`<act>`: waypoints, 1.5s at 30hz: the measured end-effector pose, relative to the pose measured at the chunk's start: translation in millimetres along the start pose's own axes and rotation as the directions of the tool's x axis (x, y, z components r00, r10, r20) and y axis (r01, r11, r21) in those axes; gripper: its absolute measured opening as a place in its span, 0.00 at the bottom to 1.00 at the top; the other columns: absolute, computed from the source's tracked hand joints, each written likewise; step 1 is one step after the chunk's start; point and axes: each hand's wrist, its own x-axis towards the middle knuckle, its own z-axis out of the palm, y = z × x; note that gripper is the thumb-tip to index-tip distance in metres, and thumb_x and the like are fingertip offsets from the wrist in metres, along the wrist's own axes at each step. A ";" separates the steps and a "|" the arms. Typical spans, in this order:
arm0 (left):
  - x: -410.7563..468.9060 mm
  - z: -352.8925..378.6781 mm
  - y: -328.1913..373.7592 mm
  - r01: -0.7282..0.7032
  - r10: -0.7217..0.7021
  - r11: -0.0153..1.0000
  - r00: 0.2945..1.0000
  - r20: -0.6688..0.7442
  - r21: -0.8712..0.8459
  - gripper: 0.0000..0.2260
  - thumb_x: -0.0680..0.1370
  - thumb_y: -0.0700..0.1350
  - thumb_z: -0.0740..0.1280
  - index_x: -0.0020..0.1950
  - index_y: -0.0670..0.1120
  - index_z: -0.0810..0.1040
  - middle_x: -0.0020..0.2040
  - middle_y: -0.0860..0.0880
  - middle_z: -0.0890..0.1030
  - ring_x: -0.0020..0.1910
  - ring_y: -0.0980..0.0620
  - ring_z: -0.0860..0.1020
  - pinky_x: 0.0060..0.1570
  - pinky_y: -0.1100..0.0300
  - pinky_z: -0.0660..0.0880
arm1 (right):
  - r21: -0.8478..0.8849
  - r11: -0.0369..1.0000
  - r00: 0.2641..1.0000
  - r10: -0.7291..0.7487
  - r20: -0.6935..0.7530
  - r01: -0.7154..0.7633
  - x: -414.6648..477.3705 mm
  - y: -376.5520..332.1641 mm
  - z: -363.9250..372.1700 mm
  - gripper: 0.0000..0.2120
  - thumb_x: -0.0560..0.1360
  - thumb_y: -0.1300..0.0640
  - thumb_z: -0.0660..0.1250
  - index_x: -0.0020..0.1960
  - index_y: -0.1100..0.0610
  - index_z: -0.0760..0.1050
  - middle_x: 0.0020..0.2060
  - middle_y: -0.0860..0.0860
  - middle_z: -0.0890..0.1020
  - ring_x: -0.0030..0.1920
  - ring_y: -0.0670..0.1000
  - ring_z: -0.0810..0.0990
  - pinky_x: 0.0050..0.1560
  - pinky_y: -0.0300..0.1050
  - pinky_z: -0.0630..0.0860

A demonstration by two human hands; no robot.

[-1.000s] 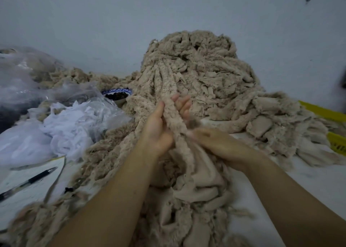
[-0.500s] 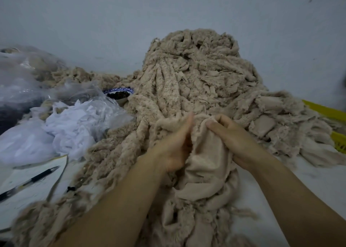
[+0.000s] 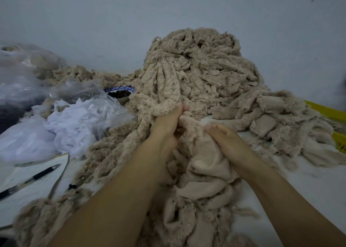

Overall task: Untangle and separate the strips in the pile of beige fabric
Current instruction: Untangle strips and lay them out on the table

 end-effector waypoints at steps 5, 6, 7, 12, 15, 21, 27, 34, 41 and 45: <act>28.5 -25.4 6.0 -0.026 0.057 0.992 0.964 -0.258 0.122 0.22 0.84 0.54 0.57 0.36 0.43 0.77 0.33 0.45 0.74 0.28 0.50 0.72 0.20 0.66 0.70 | 0.049 0.993 0.991 -0.107 0.083 0.103 -6.1 -3.9 6.1 0.18 0.78 0.47 0.66 0.31 0.48 0.68 0.27 0.48 0.66 0.29 0.47 0.64 0.29 0.41 0.65; 32.9 -41.3 10.3 -0.014 0.033 0.998 0.947 -0.320 0.062 0.17 0.85 0.48 0.56 0.38 0.44 0.72 0.35 0.46 0.72 0.30 0.51 0.70 0.16 0.68 0.68 | 0.113 0.987 0.991 -0.122 0.058 0.115 -8.9 -6.5 4.9 0.16 0.75 0.46 0.66 0.30 0.47 0.70 0.27 0.47 0.69 0.27 0.46 0.67 0.28 0.40 0.68; 36.7 -58.3 13.5 -0.021 0.013 1.000 0.926 -0.377 -0.016 0.14 0.84 0.44 0.56 0.39 0.46 0.68 0.36 0.47 0.70 0.31 0.52 0.70 0.14 0.68 0.66 | 0.179 0.975 0.991 -0.133 0.009 0.129 -9.3 -9.2 -0.3 0.15 0.74 0.45 0.66 0.30 0.47 0.72 0.26 0.46 0.71 0.27 0.45 0.70 0.28 0.40 0.70; 36.2 -58.0 4.7 0.068 -0.109 0.933 0.989 -0.098 -0.353 0.14 0.84 0.52 0.59 0.45 0.45 0.75 0.30 0.48 0.77 0.22 0.55 0.72 0.18 0.67 0.66 | 0.116 0.993 0.982 0.006 -0.191 0.017 5.1 7.1 -25.1 0.10 0.80 0.48 0.65 0.43 0.52 0.73 0.38 0.54 0.73 0.39 0.53 0.70 0.42 0.51 0.67; 28.0 -30.6 5.5 0.051 -0.040 0.982 0.997 0.063 -0.182 0.15 0.84 0.49 0.60 0.46 0.42 0.80 0.40 0.46 0.83 0.40 0.52 0.80 0.37 0.60 0.78 | -0.050 0.999 0.988 0.013 -0.152 -0.020 10.3 13.9 -15.1 0.15 0.80 0.44 0.64 0.41 0.54 0.72 0.34 0.53 0.71 0.35 0.50 0.70 0.37 0.47 0.67; 5.8 -7.3 18.6 -0.268 0.131 0.914 0.905 0.404 0.305 0.17 0.84 0.56 0.56 0.57 0.51 0.83 0.60 0.56 0.81 0.63 0.58 0.76 0.62 0.59 0.73 | -0.603 0.798 0.990 0.075 0.119 0.013 14.1 3.2 -13.2 0.12 0.80 0.46 0.60 0.45 0.52 0.76 0.40 0.47 0.77 0.36 0.42 0.73 0.36 0.40 0.66; -6.6 6.2 7.1 -0.310 0.087 0.893 0.830 0.551 0.325 0.14 0.82 0.56 0.60 0.55 0.54 0.84 0.53 0.55 0.83 0.50 0.56 0.81 0.51 0.60 0.77 | -0.253 0.946 0.979 -0.194 0.067 0.205 9.5 -17.7 12.4 0.05 0.80 0.45 0.62 0.48 0.38 0.75 0.43 0.37 0.82 0.44 0.35 0.79 0.47 0.39 0.75; 12.0 -27.0 58.1 -0.067 0.157 0.894 0.973 0.169 -0.442 0.12 0.82 0.45 0.62 0.42 0.45 0.81 0.40 0.49 0.82 0.32 0.55 0.78 0.30 0.64 0.73 | 0.454 0.887 0.970 0.029 -0.242 0.086 21.9 -15.4 -29.9 0.13 0.78 0.58 0.60 0.35 0.55 0.71 0.26 0.48 0.74 0.29 0.46 0.73 0.34 0.40 0.72; -8.1 4.3 22.7 -0.093 -0.183 0.941 0.670 0.719 0.325 0.14 0.81 0.49 0.60 0.41 0.43 0.77 0.33 0.48 0.75 0.21 0.59 0.66 0.20 0.67 0.57 | -0.069 0.985 0.956 -0.135 0.260 0.158 29.4 -1.9 6.9 0.12 0.79 0.55 0.65 0.61 0.48 0.74 0.41 0.37 0.83 0.39 0.45 0.83 0.41 0.38 0.80; -13.2 11.8 42.1 -0.134 -0.051 0.976 0.617 0.786 0.169 0.19 0.84 0.48 0.54 0.42 0.42 0.79 0.35 0.47 0.77 0.23 0.58 0.69 0.21 0.67 0.62 | -0.172 0.972 0.951 -0.105 0.290 0.159 28.8 1.3 3.4 0.11 0.81 0.52 0.65 0.41 0.43 0.80 0.35 0.44 0.80 0.37 0.42 0.77 0.38 0.35 0.74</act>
